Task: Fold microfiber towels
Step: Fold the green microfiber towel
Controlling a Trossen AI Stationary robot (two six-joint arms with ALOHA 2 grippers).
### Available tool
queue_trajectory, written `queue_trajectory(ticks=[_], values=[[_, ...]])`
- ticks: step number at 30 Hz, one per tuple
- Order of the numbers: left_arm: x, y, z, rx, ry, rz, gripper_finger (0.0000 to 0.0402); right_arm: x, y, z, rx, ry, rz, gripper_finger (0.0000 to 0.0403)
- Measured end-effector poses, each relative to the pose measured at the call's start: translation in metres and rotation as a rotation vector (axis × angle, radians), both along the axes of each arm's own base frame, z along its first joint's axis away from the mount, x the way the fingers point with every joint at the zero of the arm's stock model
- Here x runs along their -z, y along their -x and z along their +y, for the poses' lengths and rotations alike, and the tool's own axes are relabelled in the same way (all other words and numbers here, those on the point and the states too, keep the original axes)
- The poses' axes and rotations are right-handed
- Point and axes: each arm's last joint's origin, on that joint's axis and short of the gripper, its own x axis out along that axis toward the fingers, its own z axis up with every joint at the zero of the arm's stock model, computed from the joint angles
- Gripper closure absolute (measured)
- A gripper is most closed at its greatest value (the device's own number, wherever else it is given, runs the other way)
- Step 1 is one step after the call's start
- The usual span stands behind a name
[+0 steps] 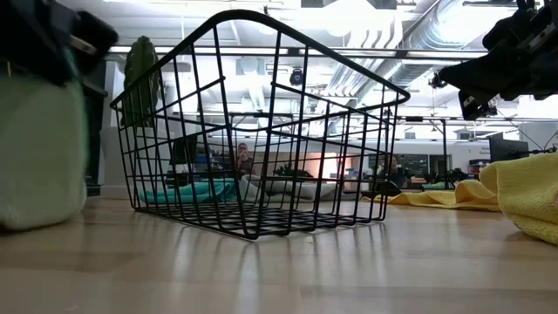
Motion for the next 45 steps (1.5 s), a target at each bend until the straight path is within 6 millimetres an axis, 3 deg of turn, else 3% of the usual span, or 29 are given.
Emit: queue_trajectory(ticks=[12, 28, 36, 40, 45], values=[[-0.001, -0.027, 0.033, -0.054, -0.072, -0.035, 0.0401, 0.0, 0.0, 0.0, 0.0, 0.0, 0.001, 0.0402], [0.024, -0.096, 0.099, -0.076, -0.091, -0.219, 0.0402, 0.0, 0.0, 0.0, 0.001, 0.0, 0.0, 0.0402], [0.006, -0.127, 0.128, -0.103, -0.131, -0.292, 0.0402, 0.0, 0.0, 0.0, 0.0, 0.0, 0.001, 0.0402], [0.006, -0.141, 0.139, -0.099, -0.132, -0.276, 0.0402, 0.0, 0.0, 0.0, 0.0, 0.0, 0.001, 0.0402], [0.0, -0.142, 0.135, -0.026, -0.081, -0.234, 0.0401, 0.0, 0.0, 0.0, 0.0, 0.0, 0.001, 0.0402]])
